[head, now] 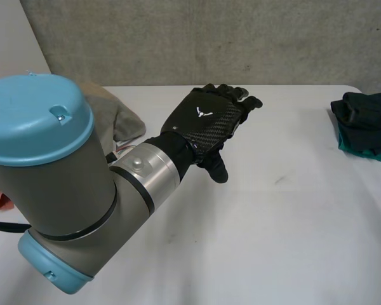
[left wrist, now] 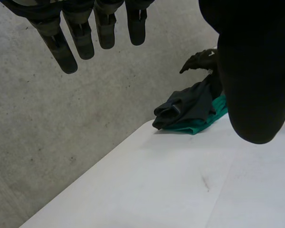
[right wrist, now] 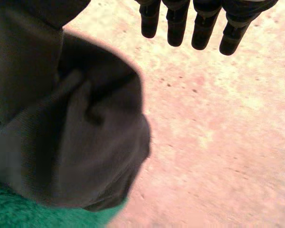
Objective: Fold the laundry.
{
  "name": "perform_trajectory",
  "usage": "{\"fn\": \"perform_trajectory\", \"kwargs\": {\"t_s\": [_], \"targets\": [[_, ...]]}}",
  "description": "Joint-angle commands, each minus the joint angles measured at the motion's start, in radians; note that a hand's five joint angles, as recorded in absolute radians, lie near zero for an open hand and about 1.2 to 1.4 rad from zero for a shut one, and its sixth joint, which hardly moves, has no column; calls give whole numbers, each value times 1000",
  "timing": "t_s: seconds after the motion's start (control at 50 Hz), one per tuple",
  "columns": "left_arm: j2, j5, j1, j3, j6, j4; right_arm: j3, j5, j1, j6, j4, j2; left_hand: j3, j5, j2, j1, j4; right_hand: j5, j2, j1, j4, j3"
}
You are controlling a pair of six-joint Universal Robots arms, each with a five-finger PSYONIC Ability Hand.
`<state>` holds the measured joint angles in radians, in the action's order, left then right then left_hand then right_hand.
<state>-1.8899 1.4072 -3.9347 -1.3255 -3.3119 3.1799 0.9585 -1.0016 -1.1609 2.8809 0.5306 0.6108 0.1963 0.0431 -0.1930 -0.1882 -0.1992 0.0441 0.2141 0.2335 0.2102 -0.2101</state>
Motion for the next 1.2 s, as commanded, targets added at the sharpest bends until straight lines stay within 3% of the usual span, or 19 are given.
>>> {"fn": "perform_trajectory", "kwargs": {"t_s": [0.02, 0.04, 0.06, 0.1, 0.12, 0.2, 0.26, 0.34, 0.36, 0.46, 0.52, 0.64, 0.76, 0.86, 0.94, 1.02, 1.04, 1.1, 1.2], "targets": [[14, 1, 2, -3, 0, -2, 106, -69, 41, -123, -170, 197, -6, -28, 3, -2, 9, -44, -40, -59, -36, 36], [20, 1, 2, -4, 0, -2, 106, -100, 50, -144, -204, 220, -6, -28, 3, -2, 9, -44, -40, -59, -36, 36], [34, 1, 2, -6, 0, -2, 101, -197, 73, -200, -265, 260, -6, -28, 3, -2, 9, -44, -40, -59, -36, 36], [46, 1, 2, -6, 2, -2, 95, -306, 86, -264, -310, 300, -6, -28, 3, -2, 9, -44, -40, -59, -36, 36], [52, 1, 2, -6, 2, -2, 88, -415, 89, -331, -331, 337, -6, -28, 3, -2, 9, -44, -40, -59, -36, 36], [98, 1, -1, -1, 17, 2, 110, -554, 66, -423, -266, 444, -9, -31, 6, 1, 12, -44, -40, -59, -36, 36], [141, 9, -12, 5, 25, 23, 173, -520, -9, -399, -180, 498, -6, -28, 3, -2, 9, -44, -40, -59, -36, 36], [193, 47, -64, 9, 18, 77, 376, -395, -126, -281, -29, 670, -3, -25, 0, -5, 6, -44, -40, -59, -36, 36], [202, 64, -90, 11, 17, 81, 473, -323, -156, -228, 32, 747, -3, -25, 0, -5, 6, -44, -40, -59, -36, 36], [229, 180, -341, 9, -14, 89, 768, -85, -236, -105, 190, 926, -18, -39, 15, 10, 21, -44, -40, -59, -36, 36], [207, 179, -471, -1, -49, 87, 900, 24, -342, -80, 221, 974, -18, -39, 15, 10, 21, -44, -40, -59, -36, 36], [26, 168, -667, 12, -192, 91, 1006, 51, -467, -115, 96, 960, -15, -36, 12, 7, 18, -44, -40, -59, -36, 36], [-233, 12, -822, 78, -382, 107, 1013, 44, -480, -216, -37, 864, 23, 2, -26, -31, -20, -44, -40, -59, -36, 36], [-408, -36, -857, 172, -480, 110, 1011, 40, -480, -333, -83, 793, 96, 75, -99, -104, -93, -44, -40, -59, -36, 36], [-511, 28, -867, 256, -552, 109, 1013, 41, -473, -382, -95, 771, 196, 175, -199, -204, -193, -44, -40, -59, -36, 36], [-535, 124, -861, 287, -578, 106, 1014, 41, -470, -387, -98, 768, 837, 816, -841, -845, -834, -44, -40, -59, -36, 36], [-526, 140, -850, 278, -574, 106, 1014, 41, -467, -387, -98, 768, 1196, 1175, -1200, -1204, -1193, -44, -40, -59, -36, 36], [-470, 148, -815, 255, -554, 109, 1013, 41, -467, -385, -97, 768, 1200, 1179, -1203, -1208, -1197, -44, -40, -59, -36, 36], [-235, 148, -655, 161, -404, 144, 1013, 34, -467, -384, -95, 780, 1200, 1179, -1203, -1208, -1197, -44, -40, -59, -36, 36]]}}
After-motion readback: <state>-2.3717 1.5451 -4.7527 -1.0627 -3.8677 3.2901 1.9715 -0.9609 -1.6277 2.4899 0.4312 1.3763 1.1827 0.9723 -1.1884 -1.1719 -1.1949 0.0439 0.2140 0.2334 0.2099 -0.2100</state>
